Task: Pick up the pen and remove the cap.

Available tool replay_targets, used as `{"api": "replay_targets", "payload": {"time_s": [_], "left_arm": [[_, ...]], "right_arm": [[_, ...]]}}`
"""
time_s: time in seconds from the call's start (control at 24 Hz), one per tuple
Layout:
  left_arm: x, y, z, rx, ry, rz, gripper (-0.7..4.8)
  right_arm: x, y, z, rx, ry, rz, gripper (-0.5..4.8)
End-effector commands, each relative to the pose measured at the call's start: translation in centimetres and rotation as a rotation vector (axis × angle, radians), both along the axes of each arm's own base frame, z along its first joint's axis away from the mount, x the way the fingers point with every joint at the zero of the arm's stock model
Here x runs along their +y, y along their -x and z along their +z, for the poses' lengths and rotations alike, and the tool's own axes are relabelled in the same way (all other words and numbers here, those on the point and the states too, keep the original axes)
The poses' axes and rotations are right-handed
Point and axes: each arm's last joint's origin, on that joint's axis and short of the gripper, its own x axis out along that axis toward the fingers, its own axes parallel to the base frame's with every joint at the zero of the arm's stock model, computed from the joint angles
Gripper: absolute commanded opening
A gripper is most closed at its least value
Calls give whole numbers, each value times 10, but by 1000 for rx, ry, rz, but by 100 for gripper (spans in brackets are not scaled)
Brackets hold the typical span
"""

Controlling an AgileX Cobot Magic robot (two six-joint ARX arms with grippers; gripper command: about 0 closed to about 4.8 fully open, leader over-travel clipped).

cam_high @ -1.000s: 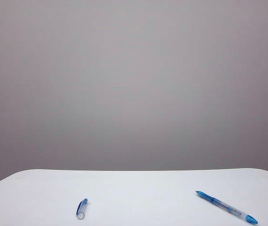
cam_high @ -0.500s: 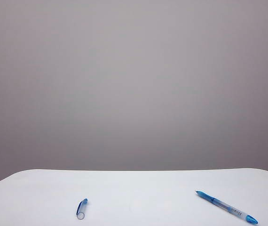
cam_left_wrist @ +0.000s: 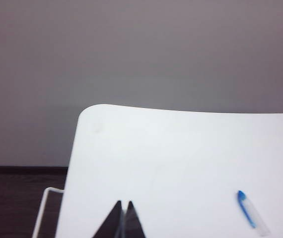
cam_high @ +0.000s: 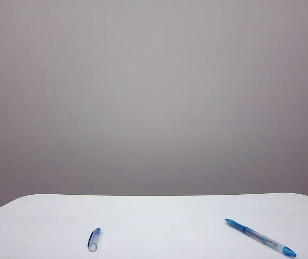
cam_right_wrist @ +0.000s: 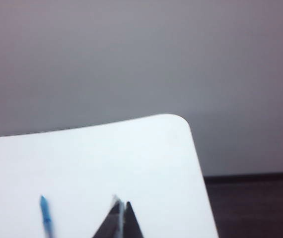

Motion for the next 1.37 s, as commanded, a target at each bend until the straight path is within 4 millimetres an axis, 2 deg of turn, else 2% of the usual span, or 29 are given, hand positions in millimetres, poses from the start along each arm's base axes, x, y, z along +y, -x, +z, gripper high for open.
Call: {"api": "replay_targets", "payload": {"time_s": [0.04,0.33,0.46,0.62,1.37], "left_arm": [[1,0,-2,27,-14,30,-2],[1,0,-2,28,-7,31,-2],[1,0,-2,24,-4,19,-1],[2,0,-2,24,-17,66,-1],[2,0,-2,24,-11,67,-1]], "right_arm": [[0,1,-6,49,11,-7,-6],[0,1,-10,84,16,-7,-6],[-1,3,-17,165,27,-8,-6],[-1,3,-18,169,28,-10,-6],[0,4,-20,190,26,0,-5]]}}
